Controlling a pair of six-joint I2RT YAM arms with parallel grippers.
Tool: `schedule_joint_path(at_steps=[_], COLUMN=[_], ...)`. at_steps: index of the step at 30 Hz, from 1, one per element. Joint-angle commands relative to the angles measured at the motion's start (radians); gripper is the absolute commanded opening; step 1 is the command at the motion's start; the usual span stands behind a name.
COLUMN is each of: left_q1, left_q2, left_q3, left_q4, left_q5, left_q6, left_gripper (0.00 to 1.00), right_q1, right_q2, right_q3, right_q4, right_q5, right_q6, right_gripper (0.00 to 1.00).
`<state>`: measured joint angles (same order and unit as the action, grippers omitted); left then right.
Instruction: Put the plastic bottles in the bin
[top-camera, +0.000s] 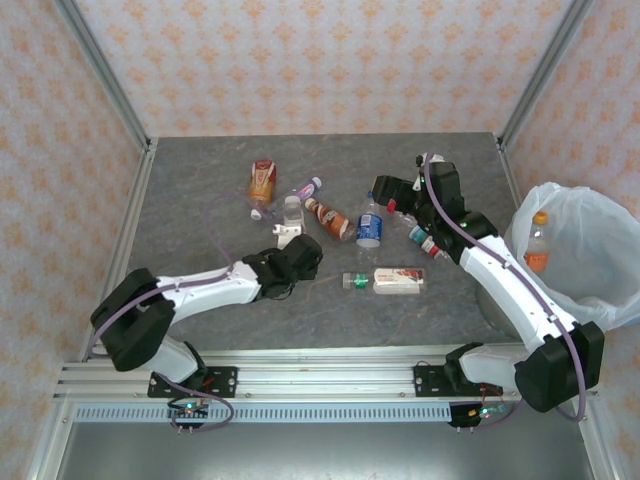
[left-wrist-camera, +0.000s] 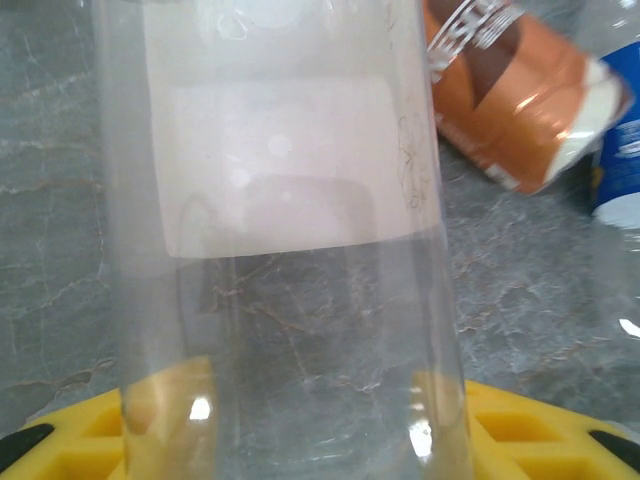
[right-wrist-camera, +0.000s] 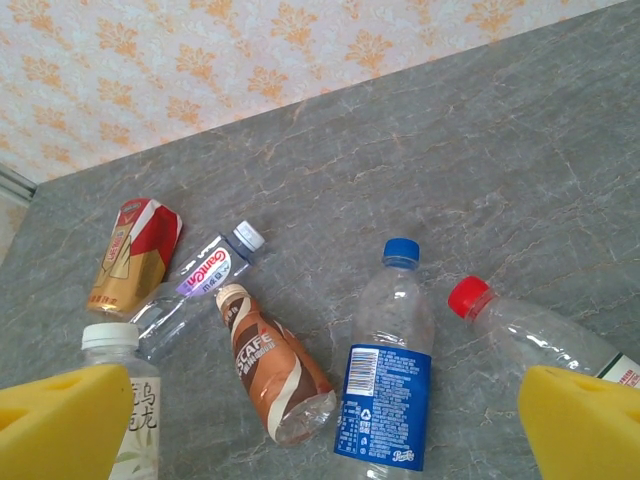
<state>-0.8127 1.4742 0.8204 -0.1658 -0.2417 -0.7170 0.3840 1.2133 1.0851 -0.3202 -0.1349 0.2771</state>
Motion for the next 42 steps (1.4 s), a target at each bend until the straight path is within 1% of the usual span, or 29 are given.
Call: schedule_joint_path(at_steps=[1, 5, 8, 10, 11, 13, 16, 19, 23, 24, 26, 28, 29, 34, 40, 42], left_q1=[0.001, 0.025, 0.05, 0.07, 0.077, 0.096, 0.106, 0.106, 0.106, 0.106, 0.107, 0.107, 0.107, 0.107, 0.107, 0.107], left_q2=[-0.068, -0.151, -0.2, -0.229, -0.241, -0.26, -0.271, -0.273, -0.264, -0.265, -0.263, -0.265, -0.264, -0.272, -0.267, -0.266], left_q3=[-0.03, -0.102, -0.127, -0.143, -0.147, -0.134, -0.088, -0.057, -0.053, -0.057, -0.069, -0.068, -0.063, -0.05, -0.019, -0.013], left_q4=[0.128, 0.274, 0.359, 0.437, 0.459, 0.466, 0.409, 0.368, 0.392, 0.412, 0.456, 0.47, 0.461, 0.416, 0.343, 0.335], left_q5=[0.033, 0.168, 0.286, 0.43, 0.471, 0.557, 0.647, 0.689, 0.715, 0.729, 0.76, 0.781, 0.782, 0.757, 0.716, 0.709], left_q6=[0.078, 0.084, 0.121, 0.166, 0.176, 0.203, 0.259, 0.3, 0.299, 0.294, 0.29, 0.296, 0.302, 0.334, 0.379, 0.383], left_gripper=[0.0, 0.0, 0.0, 0.0, 0.0, 0.0, 0.0, 0.0, 0.0, 0.0, 0.0, 0.0, 0.0, 0.0, 0.0, 0.0], right_q1=[0.003, 0.004, 0.004, 0.004, 0.003, 0.004, 0.004, 0.004, 0.004, 0.004, 0.004, 0.004, 0.003, 0.004, 0.004, 0.004], right_q2=[-0.01, -0.023, -0.024, -0.023, -0.02, 0.007, 0.048, 0.093, 0.143, 0.155, 0.174, 0.196, 0.206, 0.271, 0.28, 0.277], right_q3=[0.023, 0.013, 0.017, 0.028, 0.037, 0.071, 0.12, 0.169, 0.222, 0.229, 0.24, 0.252, 0.258, 0.307, 0.311, 0.304], right_q4=[0.04, 0.081, 0.087, 0.096, 0.096, 0.086, 0.075, 0.054, 0.064, 0.069, 0.069, 0.064, 0.063, 0.036, 0.012, 0.009], right_q5=[0.001, -0.022, -0.06, -0.123, -0.153, -0.23, -0.33, -0.403, -0.51, -0.524, -0.509, -0.498, -0.503, -0.599, -0.634, -0.636], right_q6=[0.019, 0.025, 0.039, 0.053, 0.064, 0.093, 0.121, 0.139, 0.191, 0.201, 0.217, 0.235, 0.247, 0.273, 0.265, 0.264], right_gripper=[0.99, 0.99, 0.99, 0.99, 0.99, 0.99, 0.99, 0.99, 1.0, 0.98, 0.92, 0.81, 0.78, 0.6, 0.52, 0.47])
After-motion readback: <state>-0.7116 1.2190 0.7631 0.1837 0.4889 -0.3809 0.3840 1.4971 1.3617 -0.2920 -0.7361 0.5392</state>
